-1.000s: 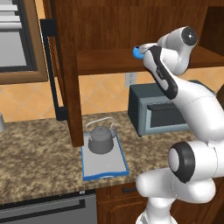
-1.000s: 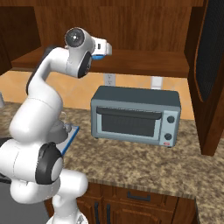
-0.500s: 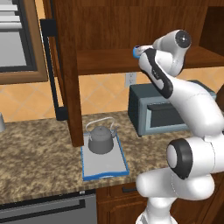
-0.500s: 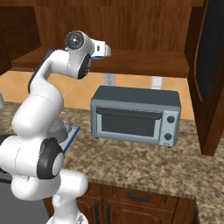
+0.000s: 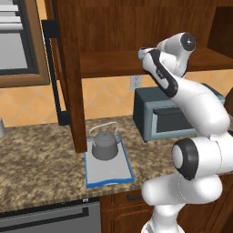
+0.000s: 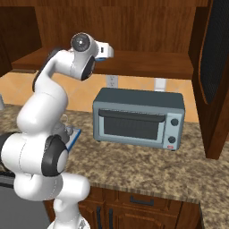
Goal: Pick the kettle from the counter and place it on the tray. Then pick the mug from the cabinet and place it on the tray. Then close the cabinet doors.
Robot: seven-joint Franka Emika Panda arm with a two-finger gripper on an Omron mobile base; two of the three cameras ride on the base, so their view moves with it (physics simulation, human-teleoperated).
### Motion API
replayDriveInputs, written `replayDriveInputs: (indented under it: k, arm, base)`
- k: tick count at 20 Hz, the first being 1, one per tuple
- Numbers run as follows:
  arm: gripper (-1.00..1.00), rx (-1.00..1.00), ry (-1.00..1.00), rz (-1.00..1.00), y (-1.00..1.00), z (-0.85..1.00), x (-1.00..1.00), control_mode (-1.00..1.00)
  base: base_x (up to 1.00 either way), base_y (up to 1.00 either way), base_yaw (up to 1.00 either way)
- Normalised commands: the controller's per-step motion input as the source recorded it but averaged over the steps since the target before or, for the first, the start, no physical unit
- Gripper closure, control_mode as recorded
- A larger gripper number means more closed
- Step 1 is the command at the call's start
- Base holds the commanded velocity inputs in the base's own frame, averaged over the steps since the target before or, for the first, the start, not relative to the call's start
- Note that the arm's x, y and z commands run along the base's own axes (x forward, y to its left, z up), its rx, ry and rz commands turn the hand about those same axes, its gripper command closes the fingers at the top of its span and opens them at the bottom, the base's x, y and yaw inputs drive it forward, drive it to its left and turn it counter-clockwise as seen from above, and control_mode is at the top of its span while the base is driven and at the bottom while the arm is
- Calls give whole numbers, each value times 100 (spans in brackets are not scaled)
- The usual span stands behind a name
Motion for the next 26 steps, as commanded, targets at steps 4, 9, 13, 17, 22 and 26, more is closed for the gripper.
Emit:
replayDriveInputs:
  k: [4, 9, 13, 17, 22, 26]
  arm:
    - [-100, 0, 0, 7, 0, -3, 14, -100]
    - [-100, 0, 0, 6, 0, -6, 22, -100]
    - [-100, 0, 0, 5, 0, -6, 20, -100]
    - [100, 0, 0, 3, 0, -8, 11, -100]
    - [100, 0, 0, 1, 0, -3, 2, -100]
    - [100, 0, 0, 0, 0, 0, 0, -100]
  base:
    - [0, 0, 0]
    - [0, 0, 0]
    - [0, 0, 0]
    - [0, 0, 0]
    - [0, 0, 0]
    - [0, 0, 0]
